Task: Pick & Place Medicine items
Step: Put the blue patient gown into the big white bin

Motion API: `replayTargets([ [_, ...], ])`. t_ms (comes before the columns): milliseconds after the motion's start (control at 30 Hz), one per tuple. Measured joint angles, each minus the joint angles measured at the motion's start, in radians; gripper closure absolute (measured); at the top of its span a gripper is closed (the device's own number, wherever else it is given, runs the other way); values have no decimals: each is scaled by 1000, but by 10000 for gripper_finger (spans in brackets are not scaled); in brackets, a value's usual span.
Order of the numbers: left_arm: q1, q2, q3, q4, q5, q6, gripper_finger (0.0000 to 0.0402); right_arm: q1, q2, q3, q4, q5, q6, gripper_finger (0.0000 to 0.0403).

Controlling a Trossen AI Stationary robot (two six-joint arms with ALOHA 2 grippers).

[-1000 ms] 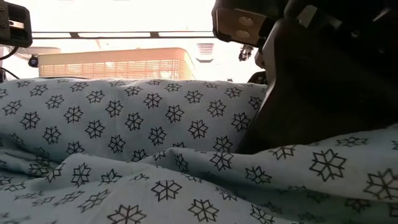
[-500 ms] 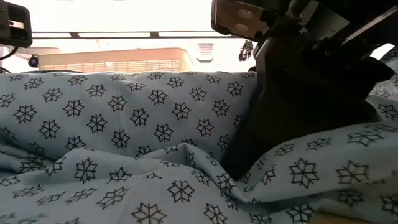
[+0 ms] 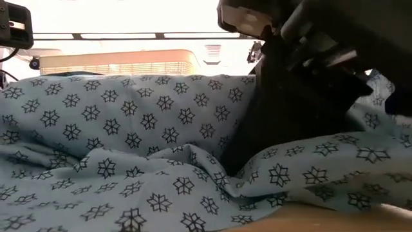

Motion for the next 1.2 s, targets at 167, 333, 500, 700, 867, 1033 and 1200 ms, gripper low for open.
replayTargets([
  [167,0,0,0,0,0,0,82,-7,-10,51,-68,24,-1,263],
  [333,0,0,0,0,0,0,82,-7,-11,138,-224,29,0,262],
  [500,0,0,0,0,0,0,82,-6,-13,239,-394,71,-20,263],
  [700,0,0,0,0,0,0,82,-7,-13,356,-589,254,-102,263],
  [867,0,0,0,0,0,0,82,-9,-13,446,-746,605,-186,262],
  [1033,0,0,0,0,0,0,82,-16,-15,501,-799,1053,-353,262],
  [1200,0,0,0,0,0,0,82,-77,-35,588,-890,900,-486,263],
])
